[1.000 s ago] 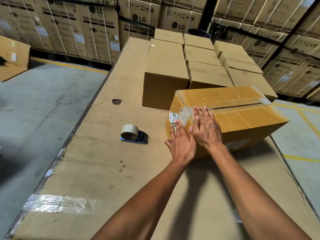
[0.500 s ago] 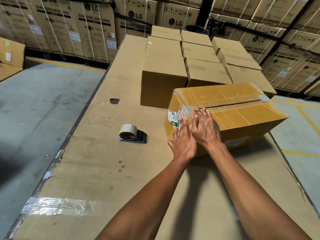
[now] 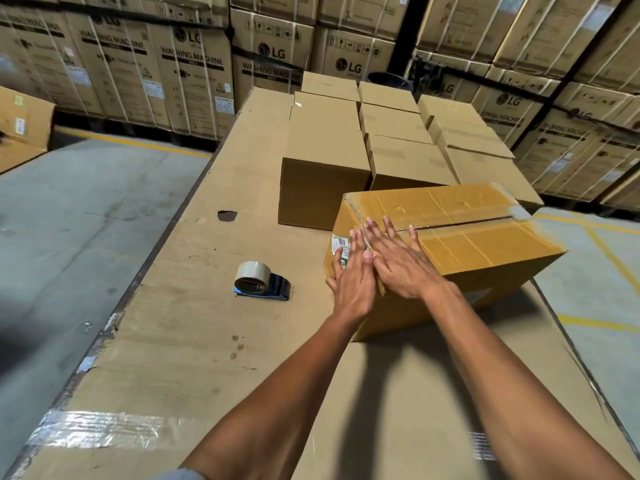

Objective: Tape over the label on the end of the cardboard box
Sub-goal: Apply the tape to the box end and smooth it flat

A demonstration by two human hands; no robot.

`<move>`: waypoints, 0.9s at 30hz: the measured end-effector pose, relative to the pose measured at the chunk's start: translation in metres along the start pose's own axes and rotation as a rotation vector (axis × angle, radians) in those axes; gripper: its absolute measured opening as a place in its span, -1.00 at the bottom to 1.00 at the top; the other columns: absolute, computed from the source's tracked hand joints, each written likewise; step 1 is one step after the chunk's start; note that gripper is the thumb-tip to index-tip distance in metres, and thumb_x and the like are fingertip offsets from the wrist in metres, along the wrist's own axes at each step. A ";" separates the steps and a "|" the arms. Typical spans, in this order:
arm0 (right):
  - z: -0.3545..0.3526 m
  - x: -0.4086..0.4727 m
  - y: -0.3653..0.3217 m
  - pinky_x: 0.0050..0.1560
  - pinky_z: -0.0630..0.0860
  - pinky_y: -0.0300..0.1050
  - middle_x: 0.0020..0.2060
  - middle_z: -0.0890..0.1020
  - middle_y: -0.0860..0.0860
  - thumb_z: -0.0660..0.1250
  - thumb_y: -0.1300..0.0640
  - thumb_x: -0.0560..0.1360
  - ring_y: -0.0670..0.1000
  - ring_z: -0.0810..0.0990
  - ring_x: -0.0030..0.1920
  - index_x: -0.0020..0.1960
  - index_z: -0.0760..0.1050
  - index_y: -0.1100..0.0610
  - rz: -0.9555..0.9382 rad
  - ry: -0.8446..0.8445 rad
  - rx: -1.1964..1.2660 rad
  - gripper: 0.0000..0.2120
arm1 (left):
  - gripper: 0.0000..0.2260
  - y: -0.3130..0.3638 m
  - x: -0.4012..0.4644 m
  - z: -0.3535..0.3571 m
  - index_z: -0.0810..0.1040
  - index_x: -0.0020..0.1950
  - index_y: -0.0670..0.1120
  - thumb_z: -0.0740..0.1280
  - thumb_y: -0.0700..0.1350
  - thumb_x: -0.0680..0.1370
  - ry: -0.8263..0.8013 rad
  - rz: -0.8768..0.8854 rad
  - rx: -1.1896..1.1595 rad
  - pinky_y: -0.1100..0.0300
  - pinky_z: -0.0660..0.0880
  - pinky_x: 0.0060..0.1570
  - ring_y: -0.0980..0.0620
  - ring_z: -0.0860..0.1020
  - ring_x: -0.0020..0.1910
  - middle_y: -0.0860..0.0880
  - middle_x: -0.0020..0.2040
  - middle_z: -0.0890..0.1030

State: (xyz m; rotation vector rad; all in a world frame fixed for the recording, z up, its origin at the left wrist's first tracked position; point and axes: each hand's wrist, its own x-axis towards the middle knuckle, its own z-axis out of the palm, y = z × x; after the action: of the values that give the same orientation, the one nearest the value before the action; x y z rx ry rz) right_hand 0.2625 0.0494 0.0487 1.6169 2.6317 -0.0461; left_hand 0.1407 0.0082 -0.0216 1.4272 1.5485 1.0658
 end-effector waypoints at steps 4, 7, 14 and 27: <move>0.001 0.007 0.008 0.66 -0.30 0.25 0.69 -0.19 -0.18 -0.12 -0.11 0.71 -0.13 -0.31 0.66 0.71 -0.26 -0.07 -0.053 -0.014 0.049 -0.37 | -0.47 -0.012 0.004 0.009 -0.17 0.70 0.42 -0.26 0.36 0.70 0.038 0.042 -0.005 -0.37 -0.03 0.55 0.08 -0.08 0.72 0.35 0.73 -0.05; 0.007 0.010 0.007 0.67 -0.28 0.20 0.70 -0.13 -0.14 -0.07 -0.13 0.68 -0.09 -0.24 0.68 0.72 -0.21 -0.03 0.000 0.002 0.069 -0.34 | -0.47 -0.009 0.007 0.015 -0.19 0.70 0.42 -0.25 0.35 0.70 0.043 0.006 -0.015 -0.33 -0.01 0.50 0.11 -0.02 0.72 0.34 0.73 -0.04; 0.011 0.010 0.003 0.68 -0.22 0.17 0.70 -0.01 -0.11 -0.21 -0.20 0.56 -0.02 -0.13 0.70 0.72 -0.04 0.04 0.096 0.061 0.146 -0.23 | -0.51 -0.004 0.004 0.025 -0.18 0.68 0.47 -0.23 0.35 0.73 0.076 -0.078 -0.085 -0.40 -0.10 0.50 0.11 0.05 0.71 0.34 0.73 0.03; 0.006 -0.003 -0.012 0.69 -0.14 0.16 0.69 0.09 0.13 -0.12 -0.14 0.63 0.09 -0.05 0.71 0.70 0.03 0.20 0.315 0.123 0.108 -0.28 | -0.31 -0.014 0.007 -0.014 0.04 0.78 0.12 -0.18 0.41 0.71 -0.135 -0.338 0.108 -0.35 -0.06 0.55 -0.14 0.13 0.71 -0.01 0.72 0.28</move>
State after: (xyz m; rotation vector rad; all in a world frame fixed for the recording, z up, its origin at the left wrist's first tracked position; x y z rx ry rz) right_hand 0.2530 0.0408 0.0425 2.1157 2.4604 -0.0788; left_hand 0.1219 0.0139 -0.0289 1.2230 1.6939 0.6810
